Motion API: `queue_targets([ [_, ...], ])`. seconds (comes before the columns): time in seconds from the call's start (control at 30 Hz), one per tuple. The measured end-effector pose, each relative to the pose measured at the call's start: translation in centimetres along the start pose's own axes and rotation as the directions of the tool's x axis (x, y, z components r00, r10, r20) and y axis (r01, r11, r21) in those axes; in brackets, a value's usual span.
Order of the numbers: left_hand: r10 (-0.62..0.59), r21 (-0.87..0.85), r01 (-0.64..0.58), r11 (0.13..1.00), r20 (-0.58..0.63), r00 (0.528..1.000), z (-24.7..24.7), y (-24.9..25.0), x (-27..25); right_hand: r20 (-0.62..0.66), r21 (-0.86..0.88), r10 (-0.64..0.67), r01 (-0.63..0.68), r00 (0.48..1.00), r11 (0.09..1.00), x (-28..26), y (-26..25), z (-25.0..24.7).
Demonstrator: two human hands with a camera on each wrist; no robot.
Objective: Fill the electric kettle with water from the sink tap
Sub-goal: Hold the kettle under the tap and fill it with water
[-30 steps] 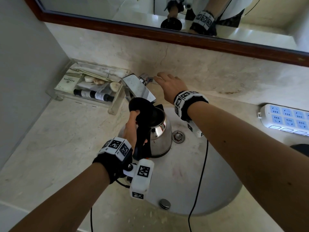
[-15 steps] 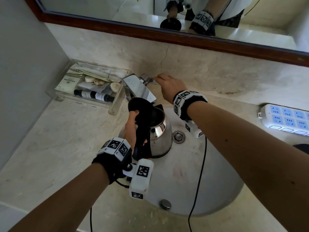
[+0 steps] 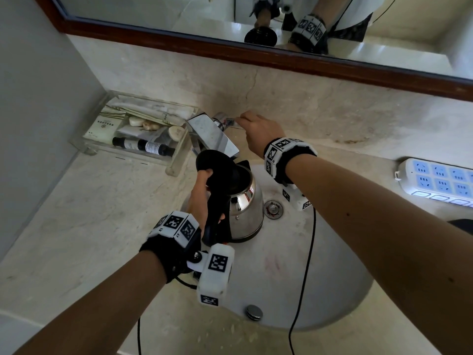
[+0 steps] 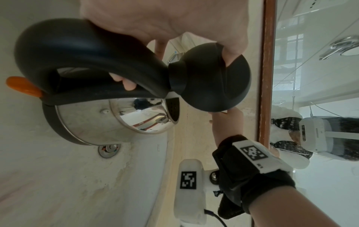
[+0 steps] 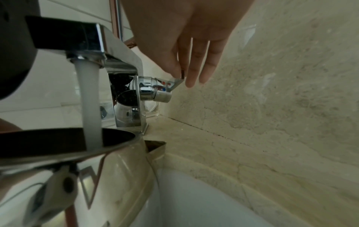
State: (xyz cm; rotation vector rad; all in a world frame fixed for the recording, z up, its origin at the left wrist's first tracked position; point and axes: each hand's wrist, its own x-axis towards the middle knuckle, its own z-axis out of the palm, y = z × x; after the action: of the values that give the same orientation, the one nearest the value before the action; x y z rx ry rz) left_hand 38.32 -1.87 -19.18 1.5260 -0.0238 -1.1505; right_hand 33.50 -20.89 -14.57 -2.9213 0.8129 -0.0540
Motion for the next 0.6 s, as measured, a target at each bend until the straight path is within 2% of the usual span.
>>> queue_targets([
  [0.27,-0.002,-0.006,0.002,1.000,-0.021,1.000,0.09,-0.14,-0.06,0.014,0.027,0.034,-0.034,0.999,0.999,0.26,-0.29,-0.37],
  [0.4,0.022,0.000,-0.022,1.000,-0.069,0.997,0.31,-0.25,-0.15,0.016,0.069,0.042,-0.043,0.999,0.997,0.54,-0.39,-0.21],
  [0.6,0.008,0.003,-0.008,1.000,-0.061,0.998,0.43,0.07,-0.38,-0.001,0.091,0.056,-0.056,0.998,0.994,0.80,-0.40,0.00],
])
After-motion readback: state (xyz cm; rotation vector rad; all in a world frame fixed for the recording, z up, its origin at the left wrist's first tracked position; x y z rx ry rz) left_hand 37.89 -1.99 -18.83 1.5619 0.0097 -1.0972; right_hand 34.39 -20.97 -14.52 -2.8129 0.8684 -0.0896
